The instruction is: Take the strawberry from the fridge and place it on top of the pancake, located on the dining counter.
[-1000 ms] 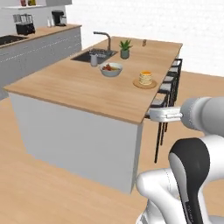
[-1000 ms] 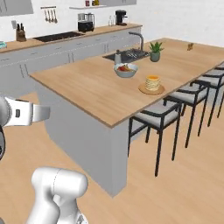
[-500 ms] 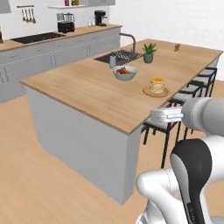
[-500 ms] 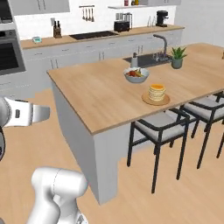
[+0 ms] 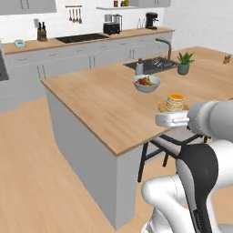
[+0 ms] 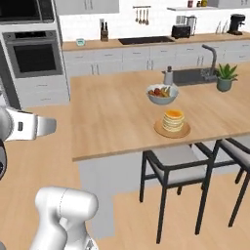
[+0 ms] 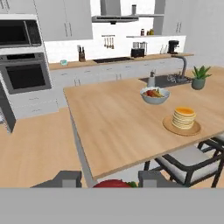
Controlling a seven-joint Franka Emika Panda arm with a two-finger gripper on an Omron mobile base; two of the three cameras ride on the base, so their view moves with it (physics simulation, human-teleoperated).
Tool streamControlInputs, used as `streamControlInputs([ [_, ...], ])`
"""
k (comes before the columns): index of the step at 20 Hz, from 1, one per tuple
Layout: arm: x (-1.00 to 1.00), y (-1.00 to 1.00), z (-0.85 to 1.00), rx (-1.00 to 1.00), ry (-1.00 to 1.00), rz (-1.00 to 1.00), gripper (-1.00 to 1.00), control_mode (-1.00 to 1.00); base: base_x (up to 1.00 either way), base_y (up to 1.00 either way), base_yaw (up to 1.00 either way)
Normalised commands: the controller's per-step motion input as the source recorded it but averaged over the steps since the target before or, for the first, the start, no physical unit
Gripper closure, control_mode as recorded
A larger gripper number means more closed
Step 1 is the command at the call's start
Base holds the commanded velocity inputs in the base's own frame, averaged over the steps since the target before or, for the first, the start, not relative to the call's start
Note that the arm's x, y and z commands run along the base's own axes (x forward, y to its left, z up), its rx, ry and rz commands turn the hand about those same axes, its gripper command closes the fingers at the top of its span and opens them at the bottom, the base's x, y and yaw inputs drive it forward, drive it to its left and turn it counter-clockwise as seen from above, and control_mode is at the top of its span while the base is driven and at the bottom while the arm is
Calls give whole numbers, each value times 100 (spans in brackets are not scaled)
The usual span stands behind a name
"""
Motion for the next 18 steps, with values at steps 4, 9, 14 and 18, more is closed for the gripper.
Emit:
streamControlInputs([
  [4, 0, 0, 0, 0, 0, 0, 100, 100, -11, -91, 55],
  [9, 0, 0, 0, 0, 0, 0, 100, 100, -29, -92, 56],
  [14, 0, 0, 0, 0, 0, 0, 100, 100, -88, -100, 49],
  [18, 0, 0, 0, 0, 0, 0, 100, 100, -43, -100, 25],
])
